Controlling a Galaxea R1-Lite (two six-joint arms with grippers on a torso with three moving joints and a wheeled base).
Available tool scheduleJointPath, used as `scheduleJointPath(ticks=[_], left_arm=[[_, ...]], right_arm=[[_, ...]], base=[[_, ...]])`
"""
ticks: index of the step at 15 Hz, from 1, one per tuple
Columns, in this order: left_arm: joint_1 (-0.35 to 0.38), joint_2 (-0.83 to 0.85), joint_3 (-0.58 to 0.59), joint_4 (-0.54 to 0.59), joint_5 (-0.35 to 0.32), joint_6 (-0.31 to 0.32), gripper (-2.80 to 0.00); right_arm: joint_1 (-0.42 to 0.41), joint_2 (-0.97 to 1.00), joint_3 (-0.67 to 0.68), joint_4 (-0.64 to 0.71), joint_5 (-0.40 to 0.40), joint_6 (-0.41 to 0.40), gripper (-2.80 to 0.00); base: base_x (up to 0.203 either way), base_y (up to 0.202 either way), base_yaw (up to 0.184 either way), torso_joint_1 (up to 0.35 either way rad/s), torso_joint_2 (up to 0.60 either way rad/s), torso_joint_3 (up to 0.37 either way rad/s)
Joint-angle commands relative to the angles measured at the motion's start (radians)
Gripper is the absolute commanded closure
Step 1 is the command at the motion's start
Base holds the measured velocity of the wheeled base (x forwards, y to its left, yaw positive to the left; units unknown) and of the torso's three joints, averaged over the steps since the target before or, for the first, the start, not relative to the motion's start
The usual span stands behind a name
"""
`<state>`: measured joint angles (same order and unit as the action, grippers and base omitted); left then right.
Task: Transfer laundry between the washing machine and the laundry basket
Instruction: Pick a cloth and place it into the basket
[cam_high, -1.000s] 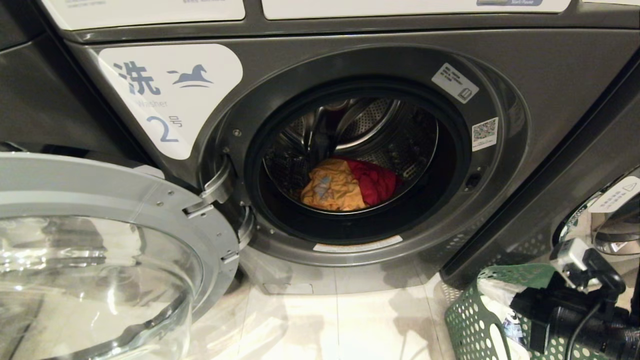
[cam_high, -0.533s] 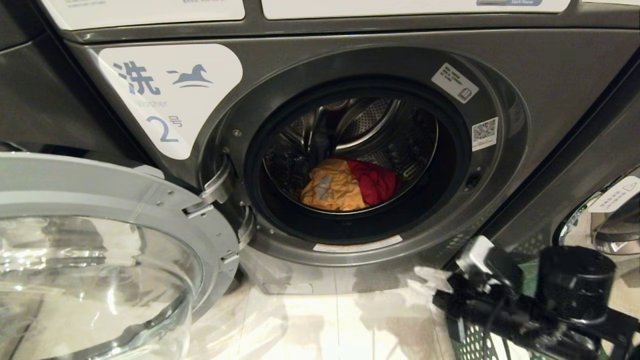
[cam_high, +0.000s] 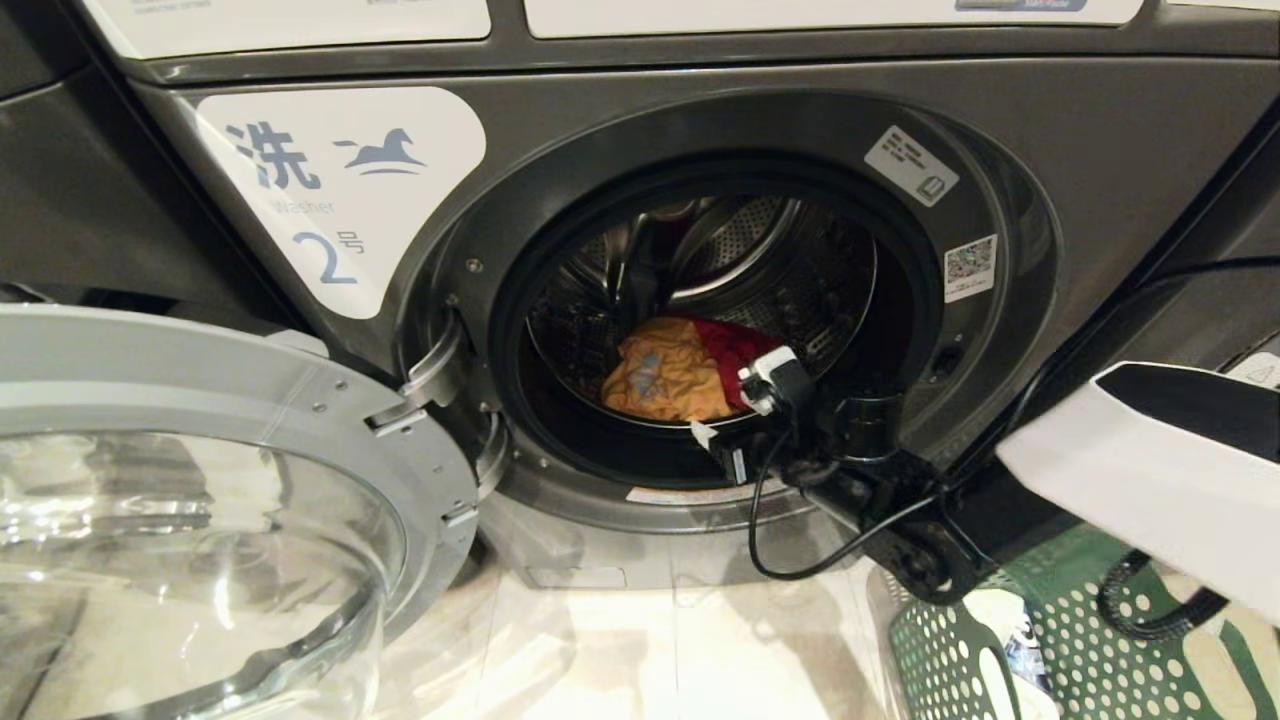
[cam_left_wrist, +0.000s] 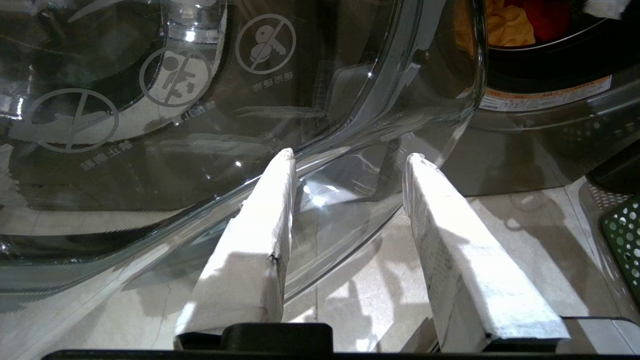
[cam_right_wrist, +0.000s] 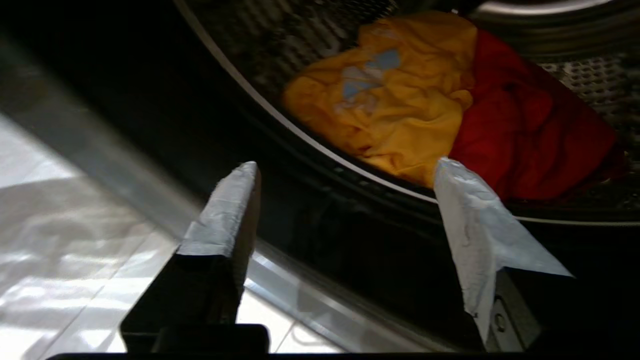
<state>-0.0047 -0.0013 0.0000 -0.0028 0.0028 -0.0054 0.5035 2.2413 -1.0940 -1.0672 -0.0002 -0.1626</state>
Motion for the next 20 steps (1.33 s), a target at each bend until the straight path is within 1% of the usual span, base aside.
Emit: scheduleJointPath(ticks=[1, 3, 5, 7, 9, 10, 11, 12, 17, 20], left_arm=[[0.000, 0.001, 0.002, 0.000, 0.000, -0.001, 0.00], [0.000, 0.001, 0.002, 0.000, 0.000, -0.001, 0.00], [0.000, 0.001, 0.002, 0.000, 0.000, -0.001, 0.00], [0.000, 0.001, 0.002, 0.000, 0.000, -0.001, 0.00], [0.000, 0.001, 0.002, 0.000, 0.000, -0.001, 0.00], [0.000, 0.001, 0.002, 0.000, 0.000, -0.001, 0.00], [0.000, 0.001, 0.002, 0.000, 0.000, -0.001, 0.00], [0.000, 0.001, 0.002, 0.000, 0.000, -0.001, 0.00], [0.000, 0.001, 0.002, 0.000, 0.000, -0.001, 0.00], [0.000, 0.001, 0.002, 0.000, 0.000, -0.001, 0.00]], right_arm=[[-0.009, 0.142, -0.158, 0.050, -0.054, 0.000, -2.80], [-0.015, 0.212, -0.314, 0.126, -0.121, 0.002, -2.80], [-0.034, 0.264, -0.434, 0.214, -0.146, 0.002, -2.80], [-0.055, 0.300, -0.574, 0.336, -0.153, 0.003, -2.80], [-0.070, 0.332, -0.754, 0.510, -0.153, 0.022, -2.80], [-0.080, 0.344, -0.821, 0.629, -0.149, 0.046, -2.80], [-0.091, 0.354, -0.851, 0.701, -0.138, 0.073, -2.80], [-0.108, 0.360, -0.851, 0.719, -0.113, 0.104, -2.80], [-0.111, 0.348, -0.850, 0.819, -0.098, 0.240, -2.80], [-0.107, 0.336, -0.850, 0.814, -0.087, 0.243, -2.80]], base=[[0.000, 0.000, 0.000, 0.000, 0.00, 0.000], [0.000, 0.000, 0.000, 0.000, 0.00, 0.000], [0.000, 0.000, 0.000, 0.000, 0.00, 0.000], [0.000, 0.000, 0.000, 0.000, 0.00, 0.000], [0.000, 0.000, 0.000, 0.000, 0.00, 0.000], [0.000, 0.000, 0.000, 0.000, 0.00, 0.000], [0.000, 0.000, 0.000, 0.000, 0.00, 0.000], [0.000, 0.000, 0.000, 0.000, 0.00, 0.000], [0.000, 0.000, 0.000, 0.000, 0.00, 0.000], [0.000, 0.000, 0.000, 0.000, 0.00, 0.000]])
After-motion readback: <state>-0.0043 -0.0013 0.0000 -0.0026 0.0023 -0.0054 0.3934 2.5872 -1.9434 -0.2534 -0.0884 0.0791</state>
